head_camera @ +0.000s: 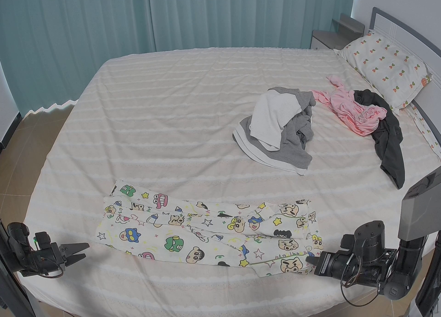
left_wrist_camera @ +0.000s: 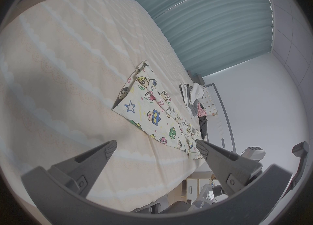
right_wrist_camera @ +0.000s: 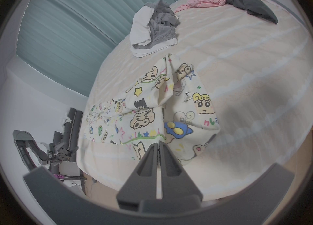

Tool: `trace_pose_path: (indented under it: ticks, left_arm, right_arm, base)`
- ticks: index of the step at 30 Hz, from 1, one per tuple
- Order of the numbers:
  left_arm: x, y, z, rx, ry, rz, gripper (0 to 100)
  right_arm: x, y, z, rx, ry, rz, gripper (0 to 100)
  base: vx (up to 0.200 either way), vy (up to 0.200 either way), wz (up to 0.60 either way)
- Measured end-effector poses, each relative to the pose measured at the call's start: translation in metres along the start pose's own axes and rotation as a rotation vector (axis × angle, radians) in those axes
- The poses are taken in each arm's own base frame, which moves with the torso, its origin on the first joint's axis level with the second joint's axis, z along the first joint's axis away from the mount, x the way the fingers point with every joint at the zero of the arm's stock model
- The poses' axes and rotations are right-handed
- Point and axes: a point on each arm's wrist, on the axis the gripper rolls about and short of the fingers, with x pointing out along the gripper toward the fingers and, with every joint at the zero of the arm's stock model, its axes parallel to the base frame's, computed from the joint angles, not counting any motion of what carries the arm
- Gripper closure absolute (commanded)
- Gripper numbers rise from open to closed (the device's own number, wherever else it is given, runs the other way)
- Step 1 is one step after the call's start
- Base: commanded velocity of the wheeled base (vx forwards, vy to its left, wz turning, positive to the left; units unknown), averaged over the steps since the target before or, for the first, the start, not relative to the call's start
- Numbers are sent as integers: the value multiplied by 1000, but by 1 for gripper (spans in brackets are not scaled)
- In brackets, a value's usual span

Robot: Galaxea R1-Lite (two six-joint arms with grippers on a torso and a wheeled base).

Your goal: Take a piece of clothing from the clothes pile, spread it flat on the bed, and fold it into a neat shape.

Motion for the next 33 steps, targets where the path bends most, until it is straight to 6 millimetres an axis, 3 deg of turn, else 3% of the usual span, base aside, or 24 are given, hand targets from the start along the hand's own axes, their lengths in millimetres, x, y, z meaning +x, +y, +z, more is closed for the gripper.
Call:
trace_pose_path:
  ticks: [5, 6, 19, 26, 33]
  left_arm:
    - [0, 0, 0, 0, -1, 0, 0]
    - [0, 0, 0, 0, -1, 0, 0]
    - [0, 0, 0, 0, -1, 0, 0]
    - [0, 1, 1, 3, -1, 0, 0]
    - [1, 1, 2, 4, -1, 0, 0]
  right_arm:
    - [0, -1, -6, -25, 30, -41, 100]
    - [0, 0, -8, -30, 37, -42, 0]
    - [-6, 8, -6, -54, 13, 1, 0]
    - [-25, 33, 7, -100, -76, 130, 0]
    - [-7, 71, 19, -143, -50, 198, 0]
  base:
    - [0, 0, 0]
    - [0, 0, 0]
    - [0, 0, 0]
    - [0, 0, 0]
    - [0, 0, 0]
